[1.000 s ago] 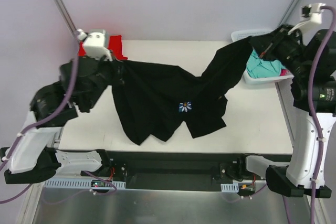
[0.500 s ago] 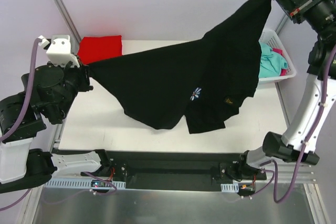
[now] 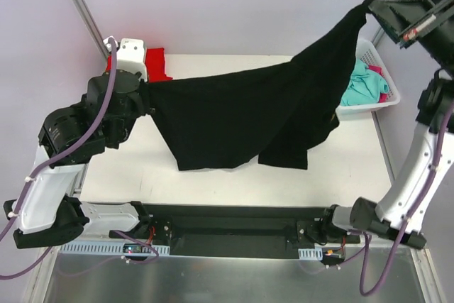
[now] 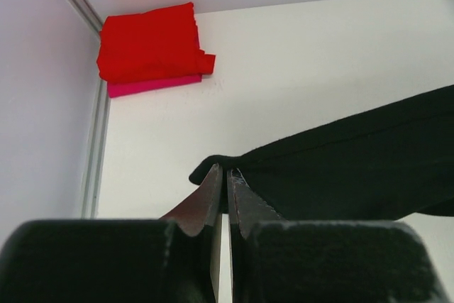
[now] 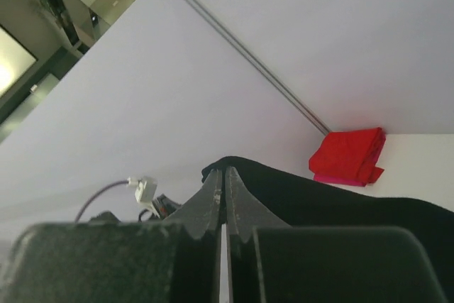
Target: Fold and stack the t-shirts
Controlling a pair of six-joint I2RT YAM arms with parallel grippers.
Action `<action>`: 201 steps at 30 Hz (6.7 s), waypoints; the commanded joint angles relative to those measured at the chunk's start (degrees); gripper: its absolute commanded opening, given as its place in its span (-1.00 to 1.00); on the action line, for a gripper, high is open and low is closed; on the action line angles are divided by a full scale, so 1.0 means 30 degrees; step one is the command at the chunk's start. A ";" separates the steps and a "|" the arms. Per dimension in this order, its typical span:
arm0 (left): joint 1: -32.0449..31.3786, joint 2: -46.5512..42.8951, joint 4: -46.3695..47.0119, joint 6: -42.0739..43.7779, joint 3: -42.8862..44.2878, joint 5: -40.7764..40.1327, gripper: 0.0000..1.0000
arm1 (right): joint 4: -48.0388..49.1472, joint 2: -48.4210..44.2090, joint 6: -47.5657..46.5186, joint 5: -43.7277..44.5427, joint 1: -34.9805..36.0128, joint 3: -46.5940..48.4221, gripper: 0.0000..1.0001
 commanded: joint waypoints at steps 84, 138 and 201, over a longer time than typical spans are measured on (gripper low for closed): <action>0.8203 -0.1733 0.3204 0.1390 0.3531 0.8116 -1.00 | -1.3819 -0.3433 -3.2623 2.4469 2.4570 0.5297 -0.99; 0.7148 -0.4663 0.5724 -0.2155 -1.0531 0.7675 -1.00 | -0.6988 0.7700 -2.3219 1.9460 2.9464 -0.9178 -0.84; 0.7119 -0.4574 0.5168 -0.2418 -1.0824 0.7001 -1.00 | -0.6727 0.5064 -2.3278 1.7235 2.6914 -1.3453 -0.24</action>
